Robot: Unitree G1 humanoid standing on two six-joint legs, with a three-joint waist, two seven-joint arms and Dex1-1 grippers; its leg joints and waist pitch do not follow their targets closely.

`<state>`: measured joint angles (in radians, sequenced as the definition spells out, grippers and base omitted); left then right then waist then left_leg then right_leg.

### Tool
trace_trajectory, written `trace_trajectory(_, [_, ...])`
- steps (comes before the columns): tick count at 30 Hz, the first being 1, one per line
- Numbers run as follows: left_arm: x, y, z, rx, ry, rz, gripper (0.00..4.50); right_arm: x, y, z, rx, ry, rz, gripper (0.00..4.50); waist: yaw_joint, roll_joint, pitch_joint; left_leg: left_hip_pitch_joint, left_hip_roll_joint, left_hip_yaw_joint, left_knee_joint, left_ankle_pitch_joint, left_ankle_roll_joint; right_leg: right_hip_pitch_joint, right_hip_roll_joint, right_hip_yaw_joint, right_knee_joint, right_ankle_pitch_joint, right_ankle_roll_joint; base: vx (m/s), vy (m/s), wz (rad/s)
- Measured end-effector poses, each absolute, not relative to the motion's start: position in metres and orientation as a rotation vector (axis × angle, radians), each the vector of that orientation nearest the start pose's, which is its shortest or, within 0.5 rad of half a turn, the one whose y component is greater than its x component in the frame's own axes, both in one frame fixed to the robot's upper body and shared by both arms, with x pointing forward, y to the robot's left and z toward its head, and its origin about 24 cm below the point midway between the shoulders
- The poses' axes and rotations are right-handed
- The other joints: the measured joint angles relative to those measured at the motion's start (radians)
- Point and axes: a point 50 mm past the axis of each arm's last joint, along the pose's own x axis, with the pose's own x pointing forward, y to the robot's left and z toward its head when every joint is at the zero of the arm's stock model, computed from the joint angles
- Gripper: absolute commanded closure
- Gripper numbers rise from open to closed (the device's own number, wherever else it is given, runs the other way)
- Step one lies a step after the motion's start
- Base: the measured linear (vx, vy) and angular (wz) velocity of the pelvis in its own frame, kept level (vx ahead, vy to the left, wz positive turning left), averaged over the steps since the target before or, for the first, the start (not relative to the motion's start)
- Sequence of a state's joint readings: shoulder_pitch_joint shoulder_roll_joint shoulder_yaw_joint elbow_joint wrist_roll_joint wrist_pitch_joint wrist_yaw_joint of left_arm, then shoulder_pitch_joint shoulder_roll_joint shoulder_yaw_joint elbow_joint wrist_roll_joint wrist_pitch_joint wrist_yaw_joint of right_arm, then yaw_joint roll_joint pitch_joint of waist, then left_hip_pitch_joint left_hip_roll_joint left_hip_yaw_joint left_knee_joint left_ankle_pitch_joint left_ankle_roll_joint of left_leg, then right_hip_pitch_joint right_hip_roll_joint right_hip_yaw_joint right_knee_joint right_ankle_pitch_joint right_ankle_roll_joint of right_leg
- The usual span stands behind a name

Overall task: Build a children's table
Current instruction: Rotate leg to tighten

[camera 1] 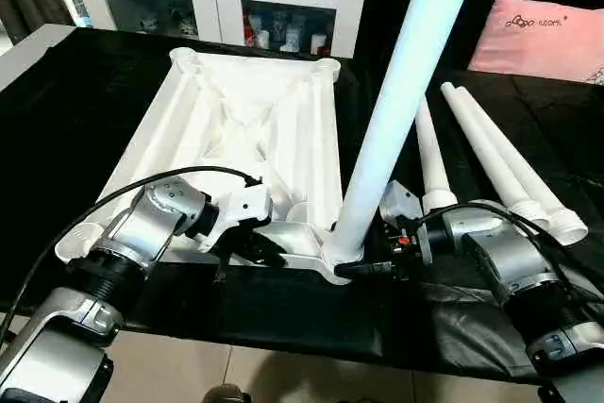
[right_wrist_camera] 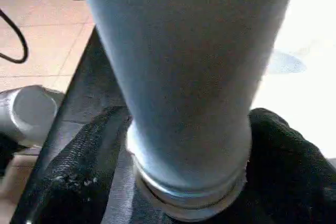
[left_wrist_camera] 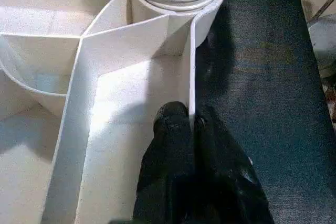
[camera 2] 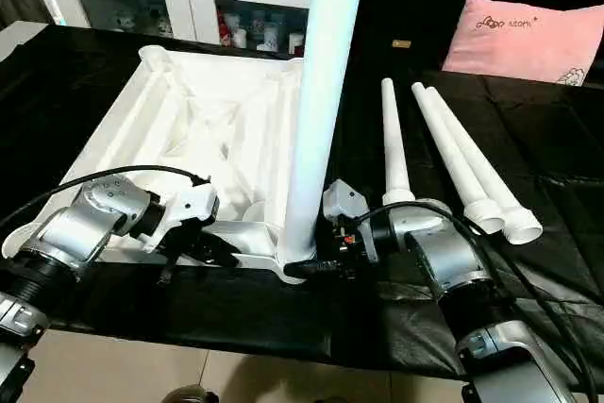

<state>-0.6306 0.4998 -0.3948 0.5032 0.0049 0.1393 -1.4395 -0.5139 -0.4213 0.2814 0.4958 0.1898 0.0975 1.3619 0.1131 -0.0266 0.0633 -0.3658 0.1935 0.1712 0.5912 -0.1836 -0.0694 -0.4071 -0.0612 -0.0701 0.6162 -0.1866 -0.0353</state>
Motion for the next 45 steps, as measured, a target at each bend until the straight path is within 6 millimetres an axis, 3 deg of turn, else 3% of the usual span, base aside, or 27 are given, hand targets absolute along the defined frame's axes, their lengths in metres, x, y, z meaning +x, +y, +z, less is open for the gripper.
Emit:
trace_trajectory(6, [0.307,0.148,0.069,0.523,0.576,-1.568,4.50,0.296,-0.141,0.055,-0.199,0.373,1.510,1.63,0.001,0.000,0.000,0.000,0.000,0.000,0.001,0.000,0.000,0.000,0.000,0.000,0.001,0.000,0.000,0.000,0.000,0.00])
trace_trajectory(16, [0.307,0.145,0.068,0.492,0.588,-1.561,4.50,0.290,-0.141,0.050,-0.110,0.372,1.468,1.72,0.003,0.000,0.000,0.001,0.000,0.000,0.001,0.000,0.000,0.001,0.000,0.000,0.001,0.000,0.000,0.000,0.000,0.00])
trace_trajectory(19, [0.312,0.142,0.065,0.446,0.590,-1.467,4.50,0.291,-0.140,0.043,-0.035,0.363,1.336,1.73,-0.002,0.001,-0.001,0.003,0.000,0.000,0.002,0.001,-0.001,0.005,0.000,0.000,0.001,0.002,-0.002,0.000,0.000,0.00])
trace_trajectory(20, [0.315,0.139,0.062,0.414,0.583,-1.395,4.50,0.295,-0.139,0.040,-0.012,0.351,1.239,1.73,-0.007,0.001,-0.001,0.009,0.000,0.000,0.002,0.001,-0.002,0.008,0.000,0.000,0.002,0.002,-0.003,0.000,0.000,0.00])
trace_trajectory(26, [0.327,0.116,0.053,0.270,0.594,-1.111,4.50,0.321,-0.123,0.030,0.089,0.324,0.793,1.73,-0.058,0.003,-0.002,0.020,0.000,0.000,0.002,0.002,-0.003,0.017,0.000,0.000,-0.002,0.000,0.001,0.000,0.000,0.00])
trace_trajectory(31, [0.339,0.099,0.051,0.221,0.585,-0.935,4.50,0.344,-0.101,0.032,0.126,0.344,0.534,1.73,-0.078,0.004,-0.003,0.022,-0.001,-0.001,0.001,0.002,-0.002,0.017,0.000,0.000,-0.003,0.000,0.001,0.000,0.000,0.00])
trace_trajectory(36, [0.345,0.088,0.053,0.214,0.573,-0.853,4.50,0.356,-0.091,0.036,0.141,0.369,0.407,1.73,-0.079,0.005,-0.004,0.018,-0.002,-0.001,0.001,0.000,-0.001,0.017,0.000,0.001,-0.005,0.001,0.000,0.000,0.000,0.00])
trace_trajectory(39, [0.345,0.088,0.054,0.210,0.571,-0.847,4.50,0.358,-0.090,0.038,0.152,0.359,0.404,1.03,-0.078,0.005,-0.004,0.017,-0.002,-0.001,-0.002,-0.001,0.000,0.016,0.000,0.000,-0.005,0.004,-0.004,0.000,0.000,0.00])
trace_trajectory(45, [0.346,0.090,0.055,0.216,0.566,-0.837,4.50,0.358,-0.086,0.037,0.164,0.352,0.411,0.61,-0.079,0.005,-0.004,0.017,-0.001,-0.001,-0.005,0.000,-0.001,0.012,0.001,0.000,-0.004,0.004,-0.004,0.000,0.000,0.00])
